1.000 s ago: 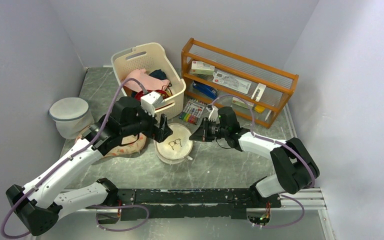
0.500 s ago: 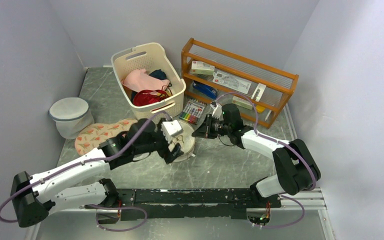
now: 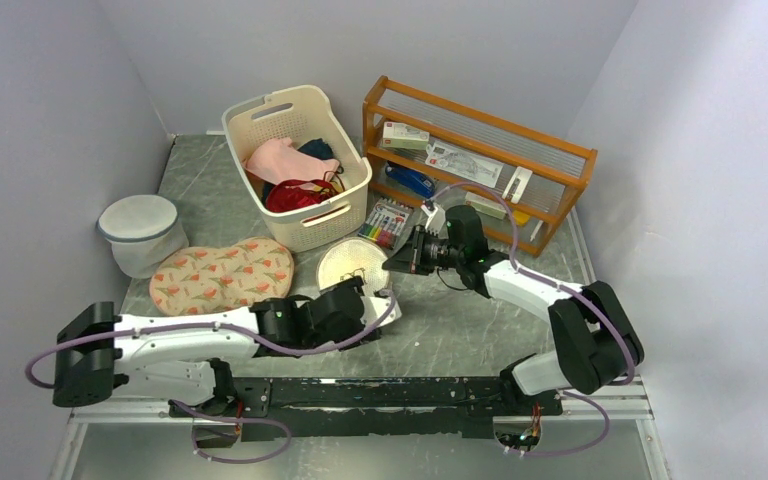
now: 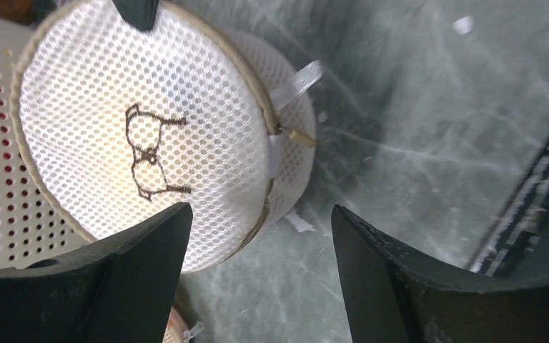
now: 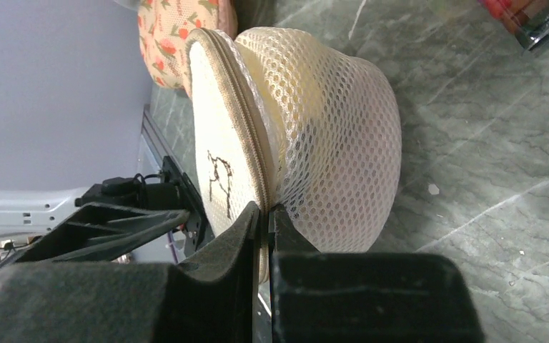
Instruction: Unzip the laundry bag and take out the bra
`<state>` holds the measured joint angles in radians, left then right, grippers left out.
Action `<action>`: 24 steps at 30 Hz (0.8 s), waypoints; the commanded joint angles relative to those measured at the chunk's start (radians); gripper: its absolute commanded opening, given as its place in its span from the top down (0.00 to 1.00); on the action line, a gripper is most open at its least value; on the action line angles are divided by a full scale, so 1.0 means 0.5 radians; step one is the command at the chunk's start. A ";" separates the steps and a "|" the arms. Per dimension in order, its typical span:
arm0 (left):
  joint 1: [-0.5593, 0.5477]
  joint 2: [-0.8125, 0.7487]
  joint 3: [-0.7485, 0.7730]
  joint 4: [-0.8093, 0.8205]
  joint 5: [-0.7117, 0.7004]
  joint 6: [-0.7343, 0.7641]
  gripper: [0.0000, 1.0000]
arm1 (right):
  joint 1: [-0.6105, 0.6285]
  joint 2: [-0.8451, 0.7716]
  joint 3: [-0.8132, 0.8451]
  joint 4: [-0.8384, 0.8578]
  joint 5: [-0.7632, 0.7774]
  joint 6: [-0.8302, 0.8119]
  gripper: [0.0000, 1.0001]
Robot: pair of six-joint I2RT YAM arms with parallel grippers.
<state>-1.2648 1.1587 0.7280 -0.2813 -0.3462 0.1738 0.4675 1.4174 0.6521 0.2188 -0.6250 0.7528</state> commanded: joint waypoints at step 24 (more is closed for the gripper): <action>0.054 0.419 0.210 0.041 -0.315 -0.139 0.39 | -0.012 -0.117 -0.048 0.173 -0.054 0.129 1.00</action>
<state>-1.2636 1.3319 0.7841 -0.2821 -0.5186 0.1398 0.4667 1.3941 0.6281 0.2722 -0.6376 0.8043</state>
